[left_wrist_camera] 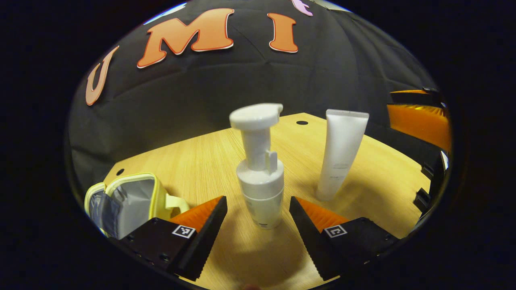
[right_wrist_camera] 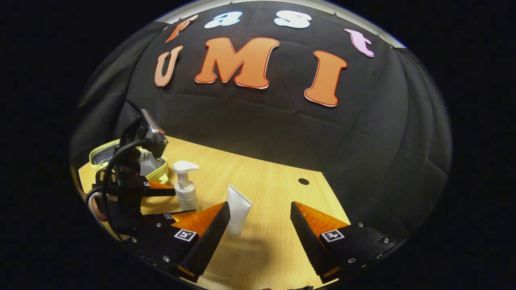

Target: First open the suitcase, pack the skin care products into it, and then close the suitcase.

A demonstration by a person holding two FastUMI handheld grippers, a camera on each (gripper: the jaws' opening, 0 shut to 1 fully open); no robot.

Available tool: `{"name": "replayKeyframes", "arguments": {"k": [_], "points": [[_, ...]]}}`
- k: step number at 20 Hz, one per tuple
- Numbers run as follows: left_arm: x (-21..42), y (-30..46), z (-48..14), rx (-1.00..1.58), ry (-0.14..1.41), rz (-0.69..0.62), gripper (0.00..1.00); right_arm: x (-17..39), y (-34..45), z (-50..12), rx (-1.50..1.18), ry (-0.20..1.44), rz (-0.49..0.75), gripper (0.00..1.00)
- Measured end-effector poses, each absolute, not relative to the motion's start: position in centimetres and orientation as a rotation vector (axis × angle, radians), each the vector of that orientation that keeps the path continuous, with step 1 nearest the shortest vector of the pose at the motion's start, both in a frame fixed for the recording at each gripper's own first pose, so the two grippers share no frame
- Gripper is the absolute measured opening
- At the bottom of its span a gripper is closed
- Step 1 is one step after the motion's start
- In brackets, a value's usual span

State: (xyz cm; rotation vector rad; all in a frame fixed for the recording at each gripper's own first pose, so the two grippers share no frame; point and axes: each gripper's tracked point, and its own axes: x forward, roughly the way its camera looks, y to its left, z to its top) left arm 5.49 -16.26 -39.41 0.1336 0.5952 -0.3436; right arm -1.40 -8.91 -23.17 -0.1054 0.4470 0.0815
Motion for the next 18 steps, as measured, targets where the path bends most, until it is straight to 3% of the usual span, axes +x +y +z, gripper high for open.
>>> {"name": "replayKeyframes", "arguments": {"k": [3, 5, 6, 8, 13, 18], "points": [[6.3, -16.6, -40.8, 0.087, 0.604, -0.343, 1.0, -1.1, -8.6, -24.7, -0.099, 0.476, 0.096, 0.96], [6.8, -17.2, -41.4, 0.061, 0.602, -0.346, 0.93, -0.7, -8.0, -25.9, -0.104, 0.497, 0.107, 0.96], [6.9, -17.3, -41.6, 0.049, 0.603, -0.35, 0.87, -0.5, -7.9, -26.3, -0.101, 0.504, 0.111, 0.96], [7.3, -17.7, -42.0, 0.031, 0.606, -0.347, 0.65, -0.4, -7.5, -27.0, -0.082, 0.517, 0.119, 0.97], [6.6, -16.5, -40.4, -0.034, 0.644, -0.294, 0.62, 0.8, -6.8, -27.9, -0.09, 0.527, 0.132, 0.96], [6.7, -15.3, -35.5, -0.017, 0.589, -0.279, 0.62, 1.3, -6.2, -30.0, -0.084, 0.561, 0.158, 0.97]]}}
